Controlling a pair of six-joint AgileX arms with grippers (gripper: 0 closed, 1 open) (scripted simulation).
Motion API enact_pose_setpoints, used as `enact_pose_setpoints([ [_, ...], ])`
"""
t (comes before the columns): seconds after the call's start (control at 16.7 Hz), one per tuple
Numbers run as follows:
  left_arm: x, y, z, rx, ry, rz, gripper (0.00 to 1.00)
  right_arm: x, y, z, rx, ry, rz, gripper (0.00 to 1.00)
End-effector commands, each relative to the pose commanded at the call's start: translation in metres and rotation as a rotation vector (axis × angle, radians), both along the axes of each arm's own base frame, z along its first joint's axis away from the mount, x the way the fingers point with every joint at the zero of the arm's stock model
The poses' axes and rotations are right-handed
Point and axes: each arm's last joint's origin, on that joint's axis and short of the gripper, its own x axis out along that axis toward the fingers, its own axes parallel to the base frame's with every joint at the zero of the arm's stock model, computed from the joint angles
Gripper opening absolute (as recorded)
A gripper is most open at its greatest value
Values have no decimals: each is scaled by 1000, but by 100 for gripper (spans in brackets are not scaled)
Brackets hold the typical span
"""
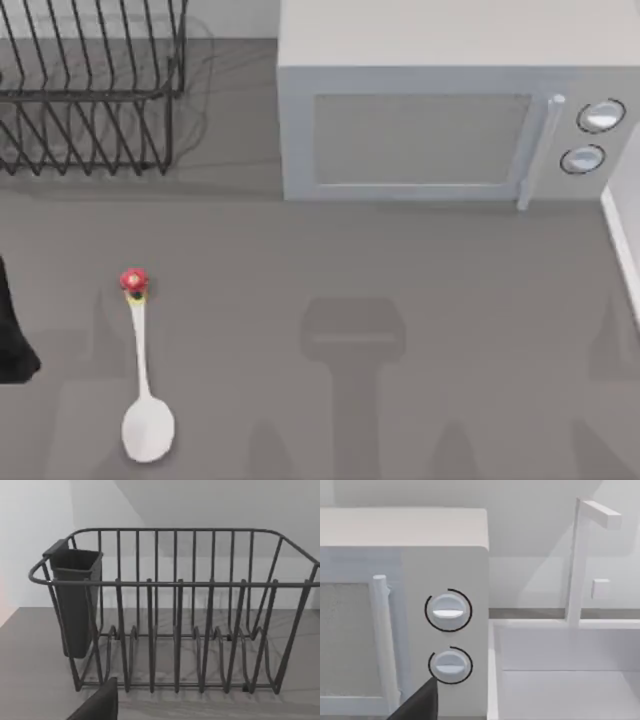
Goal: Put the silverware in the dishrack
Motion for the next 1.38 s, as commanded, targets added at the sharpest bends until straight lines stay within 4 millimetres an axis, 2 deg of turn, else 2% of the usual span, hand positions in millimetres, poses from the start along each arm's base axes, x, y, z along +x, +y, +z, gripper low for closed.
enact_pose_setpoints([
  [0.24, 0, -1, 6, -14, 24, -11, 100, 0, 0, 0, 0, 0, 0, 100],
  [0.42, 3, -4, 27, -61, 127, -41, 100, 0, 0, 0, 0, 0, 0, 100],
  [0.6, 17, -10, 51, -121, 325, -66, 100, 0, 0, 0, 0, 0, 0, 100],
  [0.78, 47, -20, 68, -169, 611, -66, 100, 0, 0, 0, 0, 0, 0, 100],
  [0.9, 74, -29, 70, -187, 823, -48, 100, 0, 0, 0, 0, 0, 0, 100],
  [1.14, 129, -54, 59, -188, 1200, 25, 100, 0, 0, 0, 0, 0, 0, 100],
  [1.38, 170, -79, 45, -174, 1434, 104, 100, 0, 0, 0, 0, 0, 0, 100],
])
